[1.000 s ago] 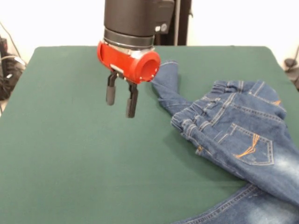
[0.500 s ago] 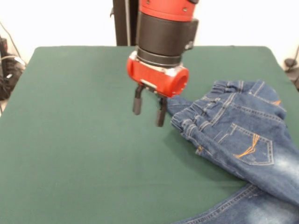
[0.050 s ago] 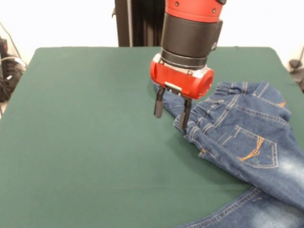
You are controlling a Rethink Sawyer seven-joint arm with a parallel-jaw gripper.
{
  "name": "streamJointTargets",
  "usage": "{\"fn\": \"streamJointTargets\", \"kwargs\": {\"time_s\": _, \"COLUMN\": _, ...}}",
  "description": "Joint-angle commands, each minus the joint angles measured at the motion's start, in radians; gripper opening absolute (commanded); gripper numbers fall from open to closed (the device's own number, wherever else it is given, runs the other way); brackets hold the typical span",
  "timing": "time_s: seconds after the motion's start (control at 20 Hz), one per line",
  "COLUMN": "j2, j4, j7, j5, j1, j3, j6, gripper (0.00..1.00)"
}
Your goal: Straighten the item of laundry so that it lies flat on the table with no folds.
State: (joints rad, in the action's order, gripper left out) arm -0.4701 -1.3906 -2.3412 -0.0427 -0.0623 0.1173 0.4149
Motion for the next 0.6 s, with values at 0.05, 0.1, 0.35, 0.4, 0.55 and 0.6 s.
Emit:
{"fn": "streamJointTargets", "kwargs": {"time_s": 0.05, "j2": 0.050, "j4": -0.062, "j7": -0.088, "j5": 0.025, "j1": 0.035, "j3": -0.112, "j6": -0.002, "gripper": 1.00}}
{"fn": "streamJointTargets", "kwargs": {"time_s": 0.1, "j2": 0.055, "j4": -0.058, "j7": -0.088, "j5": 0.027, "j1": 0.036, "j3": -0.115, "j6": -0.003, "gripper": 1.00}}
{"fn": "streamJointTargets", "kwargs": {"time_s": 0.35, "j2": 0.089, "j4": -0.041, "j7": -0.093, "j5": 0.035, "j1": 0.033, "j3": -0.135, "j6": -0.030, "gripper": 1.00}}
{"fn": "streamJointTargets", "kwargs": {"time_s": 0.4, "j2": 0.099, "j4": -0.040, "j7": -0.095, "j5": 0.035, "j1": 0.033, "j3": -0.140, "j6": -0.040, "gripper": 1.00}}
{"fn": "streamJointTargets", "kwargs": {"time_s": 0.55, "j2": 0.129, "j4": -0.030, "j7": -0.097, "j5": 0.035, "j1": 0.039, "j3": -0.150, "j6": -0.058, "gripper": 1.00}}
{"fn": "streamJointTargets", "kwargs": {"time_s": 0.6, "j2": 0.136, "j4": -0.030, "j7": -0.100, "j5": 0.037, "j1": 0.040, "j3": -0.153, "j6": -0.062, "gripper": 1.00}}
